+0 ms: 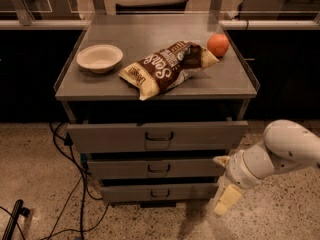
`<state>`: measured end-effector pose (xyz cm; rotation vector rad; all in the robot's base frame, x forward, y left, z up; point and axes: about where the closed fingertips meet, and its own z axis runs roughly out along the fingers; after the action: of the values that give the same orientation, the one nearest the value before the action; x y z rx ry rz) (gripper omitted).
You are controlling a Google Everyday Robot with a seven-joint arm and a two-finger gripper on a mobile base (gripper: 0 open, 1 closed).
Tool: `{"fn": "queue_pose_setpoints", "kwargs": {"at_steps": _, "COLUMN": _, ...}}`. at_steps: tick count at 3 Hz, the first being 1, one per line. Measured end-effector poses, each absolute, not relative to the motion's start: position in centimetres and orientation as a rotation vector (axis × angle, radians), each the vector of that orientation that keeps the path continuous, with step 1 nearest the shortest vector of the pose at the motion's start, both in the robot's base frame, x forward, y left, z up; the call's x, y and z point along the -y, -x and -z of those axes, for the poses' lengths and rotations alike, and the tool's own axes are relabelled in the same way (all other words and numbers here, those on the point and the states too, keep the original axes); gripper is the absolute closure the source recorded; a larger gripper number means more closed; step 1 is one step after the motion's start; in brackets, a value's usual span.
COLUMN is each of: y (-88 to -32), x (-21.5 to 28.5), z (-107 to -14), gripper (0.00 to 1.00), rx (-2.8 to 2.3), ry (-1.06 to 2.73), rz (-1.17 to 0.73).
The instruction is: Open bottom drawer
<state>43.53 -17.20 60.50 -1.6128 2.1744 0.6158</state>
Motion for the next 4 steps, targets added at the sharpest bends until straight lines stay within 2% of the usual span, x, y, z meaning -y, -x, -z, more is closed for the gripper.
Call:
{"fn": "queue_pose_setpoints", "kwargs": {"at_steps": 1, "y": -43.2, "x": 17.6, "z": -57.7, "gripper": 0.0, "rx": -2.201, "ry": 1.582, "rz": -0.643}}
{"fn": "queue_pose_setpoints", "kwargs": {"at_steps": 3, "y": -41.8, "x": 22.0, "z": -45.9, "gripper": 0.0, "rx": -2.335, "ry": 1.389, "rz": -0.728}}
{"fn": "queue_pose_setpoints", "kwargs": {"at_steps": 4, "y": -42.4, "x": 21.1, "z": -42.4, "gripper": 0.0, "rx": -2.238, "ry": 1.4, "rz": -0.823}}
